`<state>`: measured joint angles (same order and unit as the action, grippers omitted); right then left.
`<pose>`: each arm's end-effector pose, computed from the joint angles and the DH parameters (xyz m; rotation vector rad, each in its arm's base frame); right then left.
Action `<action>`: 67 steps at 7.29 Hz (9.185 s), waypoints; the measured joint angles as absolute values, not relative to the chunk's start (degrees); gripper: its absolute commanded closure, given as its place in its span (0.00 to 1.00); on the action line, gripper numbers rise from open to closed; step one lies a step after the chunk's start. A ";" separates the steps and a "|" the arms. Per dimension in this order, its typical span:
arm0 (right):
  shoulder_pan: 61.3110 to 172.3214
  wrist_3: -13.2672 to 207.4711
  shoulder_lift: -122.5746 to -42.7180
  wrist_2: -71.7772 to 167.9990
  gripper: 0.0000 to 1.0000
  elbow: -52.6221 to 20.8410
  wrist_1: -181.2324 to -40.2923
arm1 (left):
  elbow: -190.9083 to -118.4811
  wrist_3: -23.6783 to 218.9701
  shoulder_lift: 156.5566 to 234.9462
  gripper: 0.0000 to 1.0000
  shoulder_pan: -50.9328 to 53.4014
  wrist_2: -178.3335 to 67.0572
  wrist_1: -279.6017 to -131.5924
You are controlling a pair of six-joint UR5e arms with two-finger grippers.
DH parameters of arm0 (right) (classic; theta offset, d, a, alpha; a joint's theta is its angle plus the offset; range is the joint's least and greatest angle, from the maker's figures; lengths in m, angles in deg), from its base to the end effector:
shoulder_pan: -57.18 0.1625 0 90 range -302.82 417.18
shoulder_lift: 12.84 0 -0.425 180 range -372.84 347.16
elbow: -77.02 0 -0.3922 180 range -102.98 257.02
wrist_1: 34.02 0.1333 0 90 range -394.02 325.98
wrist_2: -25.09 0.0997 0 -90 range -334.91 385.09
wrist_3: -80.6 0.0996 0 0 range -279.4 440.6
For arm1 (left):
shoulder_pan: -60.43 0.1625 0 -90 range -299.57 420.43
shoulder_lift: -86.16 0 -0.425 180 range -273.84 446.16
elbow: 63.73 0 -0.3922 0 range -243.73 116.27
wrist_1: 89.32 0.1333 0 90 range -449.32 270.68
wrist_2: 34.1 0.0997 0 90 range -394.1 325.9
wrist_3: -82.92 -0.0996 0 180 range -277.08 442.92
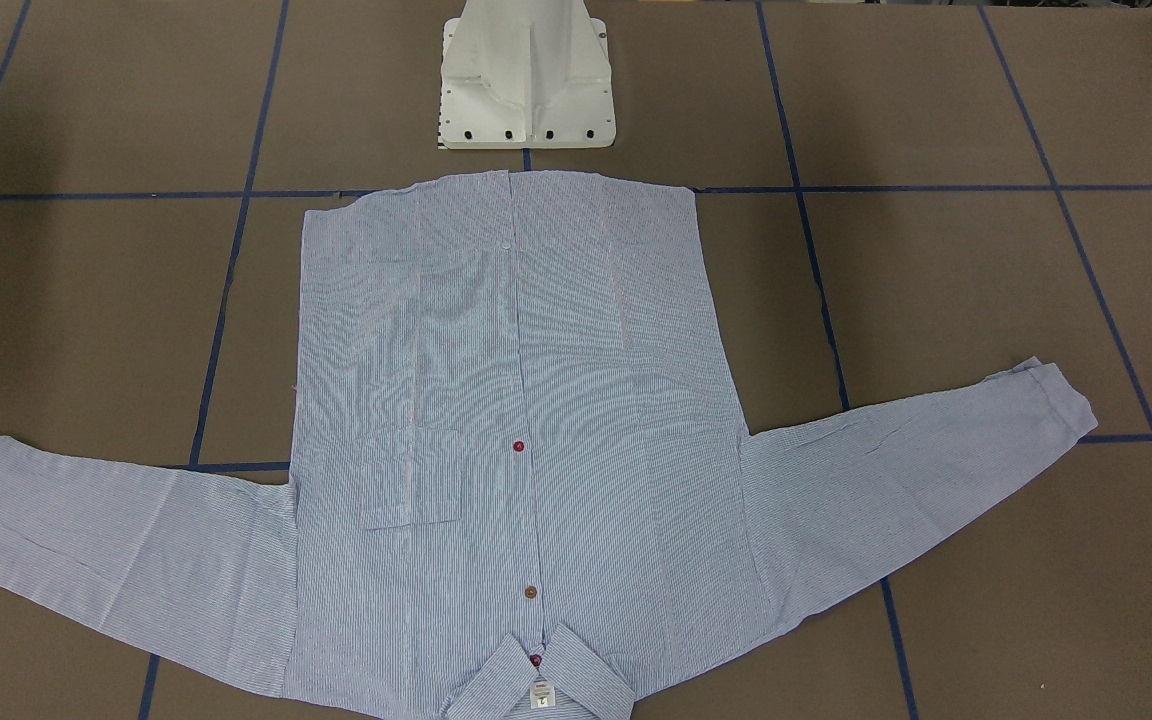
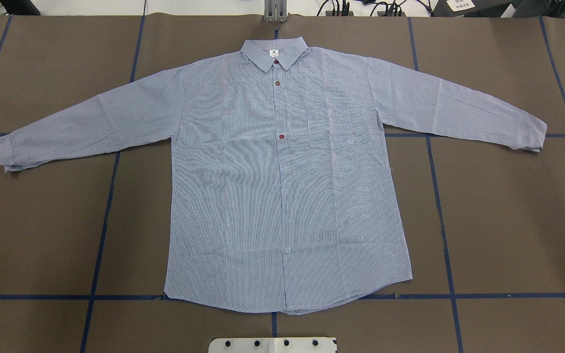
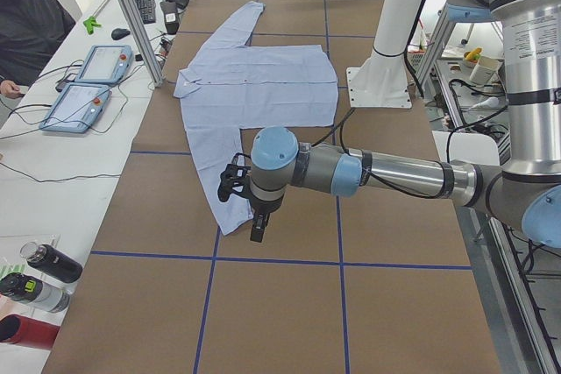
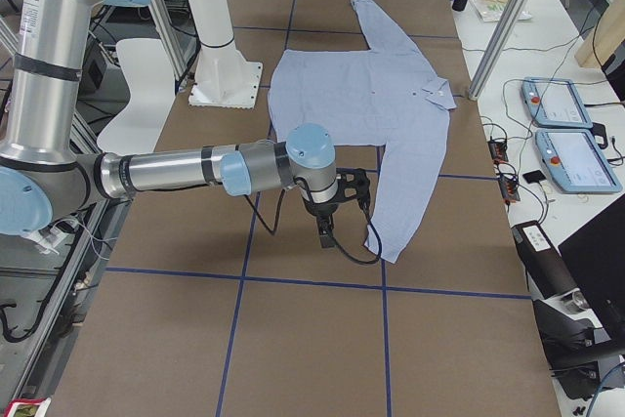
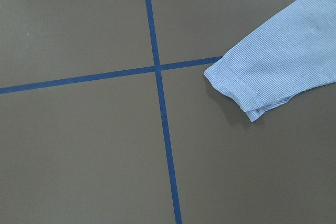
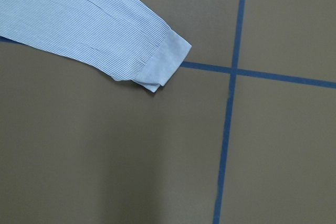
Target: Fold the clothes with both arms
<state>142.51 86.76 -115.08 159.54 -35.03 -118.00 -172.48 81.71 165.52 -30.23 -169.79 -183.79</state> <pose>0.0298 -0.4155 0.5522 0.1883 -0.7919 -0.0826 -0.0669 -0.4215 0.5711 0.2207 0.7907 0.0966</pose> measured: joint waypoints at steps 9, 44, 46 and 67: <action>131.68 98.88 -101.45 158.23 0.02 -20.05 -104.39 | -165.34 87.29 170.70 0.00 -31.27 -177.20 -202.73; 88.73 150.39 -42.98 113.17 0.07 11.15 -104.15 | -165.73 81.60 170.30 0.00 -31.33 -176.31 -203.14; 87.69 151.48 -38.69 111.38 0.00 16.93 -104.18 | -165.72 81.60 170.34 0.00 -31.33 -176.31 -203.14; 126.37 98.50 -96.58 153.01 0.00 -36.92 -124.11 | -142.72 130.27 174.35 0.00 -4.91 -153.87 -242.20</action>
